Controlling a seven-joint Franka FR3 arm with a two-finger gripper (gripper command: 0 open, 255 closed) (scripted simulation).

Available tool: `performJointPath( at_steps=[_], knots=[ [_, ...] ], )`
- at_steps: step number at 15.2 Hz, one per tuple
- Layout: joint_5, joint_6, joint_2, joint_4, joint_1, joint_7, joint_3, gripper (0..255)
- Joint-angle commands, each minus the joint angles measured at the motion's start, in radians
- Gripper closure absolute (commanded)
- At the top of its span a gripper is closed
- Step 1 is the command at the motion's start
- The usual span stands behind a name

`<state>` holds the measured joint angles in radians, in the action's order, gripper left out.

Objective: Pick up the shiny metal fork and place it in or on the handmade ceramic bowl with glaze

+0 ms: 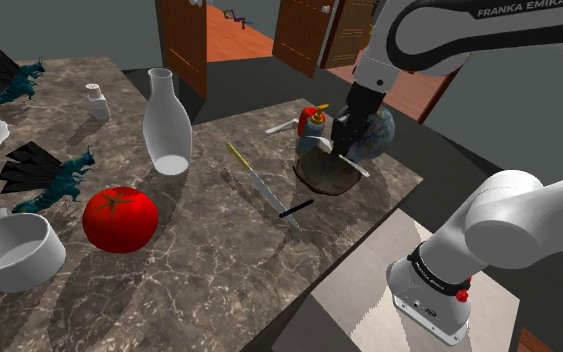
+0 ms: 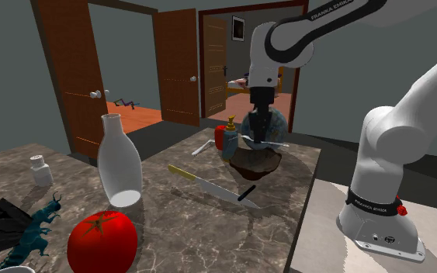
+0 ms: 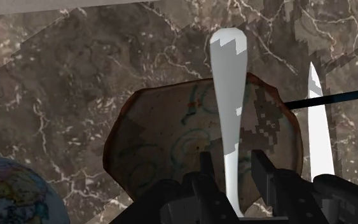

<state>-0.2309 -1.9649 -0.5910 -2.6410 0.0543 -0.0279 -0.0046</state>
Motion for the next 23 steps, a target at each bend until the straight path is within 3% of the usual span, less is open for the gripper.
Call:
performJointPath(
  at_steps=[1,6,13,14,19,23],
  knots=[
    [-0.003,-0.030,0.010,-0.020,0.001,0.007,0.000,255],
    [-0.013,-0.105,0.042,-0.064,0.004,0.023,0.001,255],
    [-0.013,-0.105,0.042,-0.064,0.004,0.023,0.001,255],
    [-0.013,-0.105,0.042,-0.064,0.004,0.023,0.001,0],
    [-0.013,-0.105,0.042,-0.064,0.004,0.023,0.001,0],
    [0.016,0.038,0.001,0.036,-0.014,0.014,-0.018,0]
  ],
)
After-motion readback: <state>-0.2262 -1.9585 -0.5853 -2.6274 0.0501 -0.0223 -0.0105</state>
